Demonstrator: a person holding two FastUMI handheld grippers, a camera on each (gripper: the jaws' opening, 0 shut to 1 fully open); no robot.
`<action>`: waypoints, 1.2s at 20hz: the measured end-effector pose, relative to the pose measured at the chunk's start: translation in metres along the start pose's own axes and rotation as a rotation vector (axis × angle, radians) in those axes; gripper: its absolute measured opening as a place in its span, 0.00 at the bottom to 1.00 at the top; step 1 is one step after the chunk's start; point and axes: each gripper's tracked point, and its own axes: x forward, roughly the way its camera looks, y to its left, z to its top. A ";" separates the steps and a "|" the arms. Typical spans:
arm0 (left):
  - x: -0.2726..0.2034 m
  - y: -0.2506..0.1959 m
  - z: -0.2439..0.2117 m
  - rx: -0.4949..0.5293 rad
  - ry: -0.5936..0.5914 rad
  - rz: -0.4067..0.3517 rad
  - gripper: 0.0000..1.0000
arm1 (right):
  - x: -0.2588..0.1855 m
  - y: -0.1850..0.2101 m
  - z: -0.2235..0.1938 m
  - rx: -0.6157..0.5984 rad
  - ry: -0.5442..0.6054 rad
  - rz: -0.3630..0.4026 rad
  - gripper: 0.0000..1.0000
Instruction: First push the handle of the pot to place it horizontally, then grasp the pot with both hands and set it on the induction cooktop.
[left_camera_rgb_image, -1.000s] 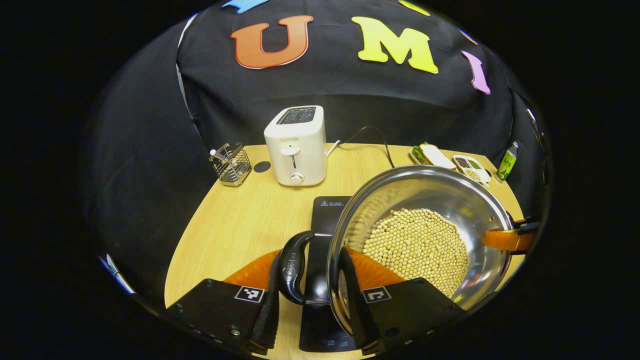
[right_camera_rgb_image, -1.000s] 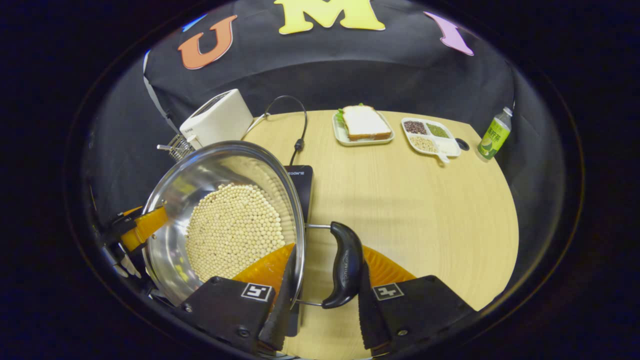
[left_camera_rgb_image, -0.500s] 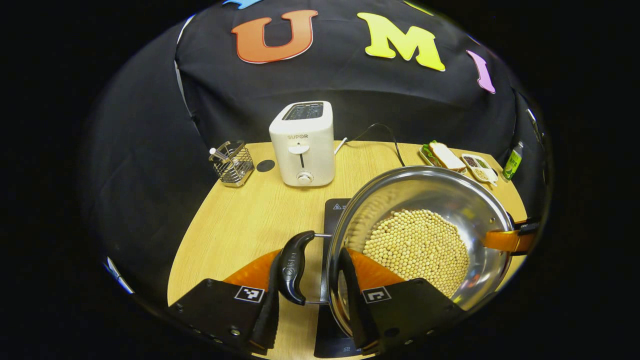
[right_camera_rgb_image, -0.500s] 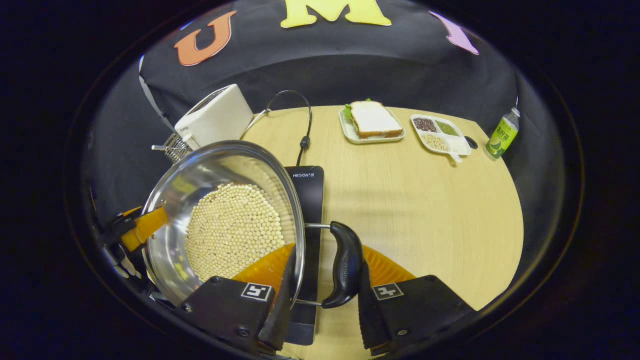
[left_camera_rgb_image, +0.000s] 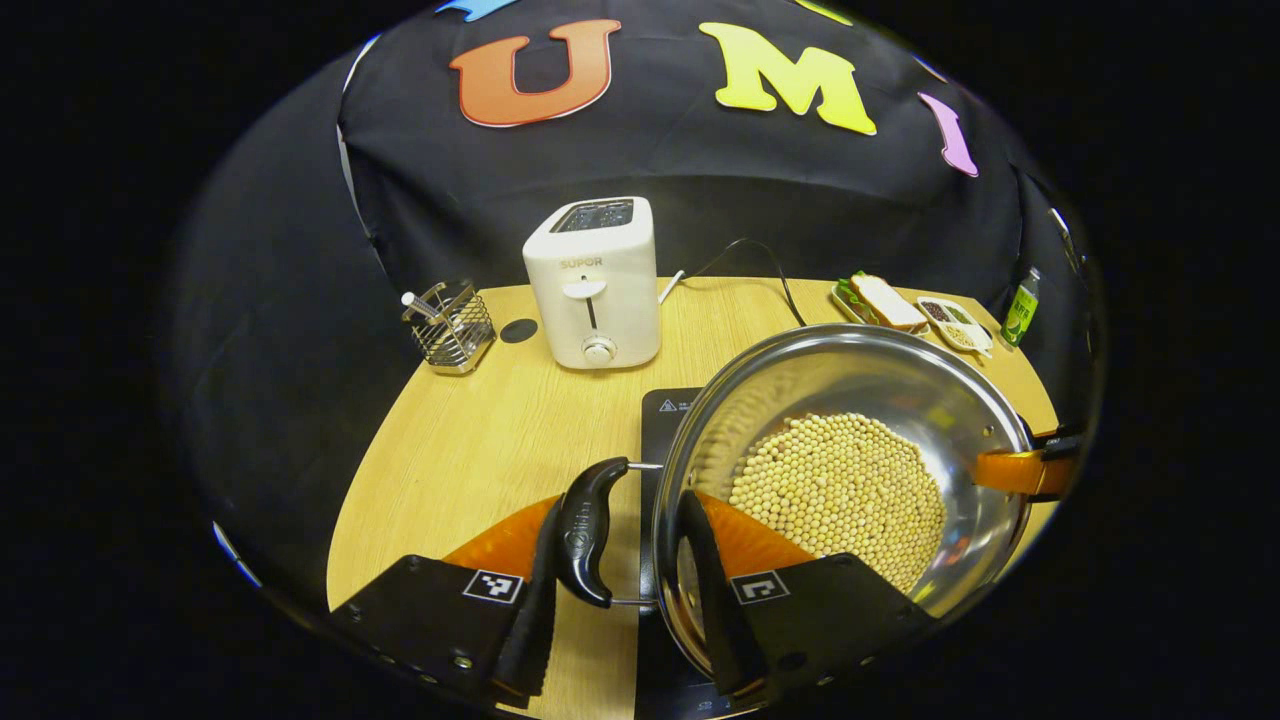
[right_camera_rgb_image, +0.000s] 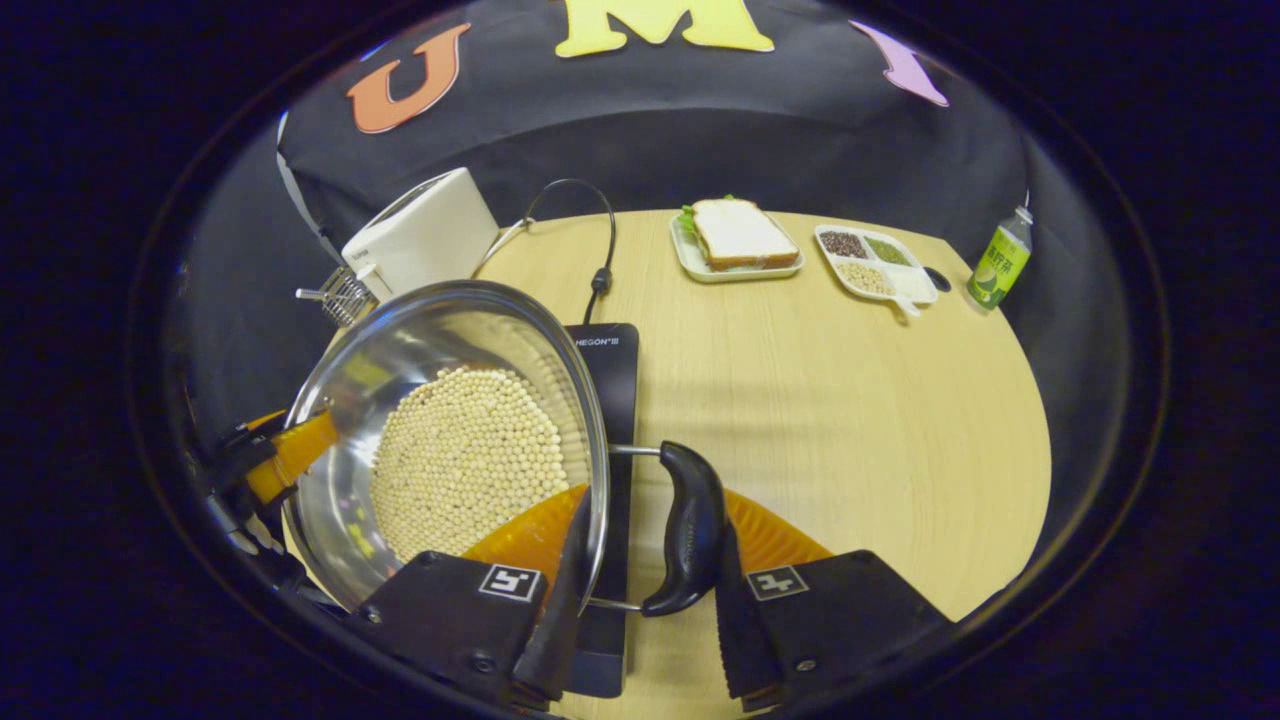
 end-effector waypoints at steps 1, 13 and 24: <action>0.001 0.000 0.000 0.001 0.000 0.000 0.50 | 0.001 0.001 0.000 0.006 -0.004 0.000 0.60; -0.011 0.019 0.026 0.018 -0.131 0.060 0.88 | 0.000 -0.004 -0.003 0.066 -0.053 0.024 0.81; -0.080 0.003 0.042 0.032 -0.257 0.114 0.97 | -0.067 -0.021 0.017 -0.157 -0.237 0.011 0.94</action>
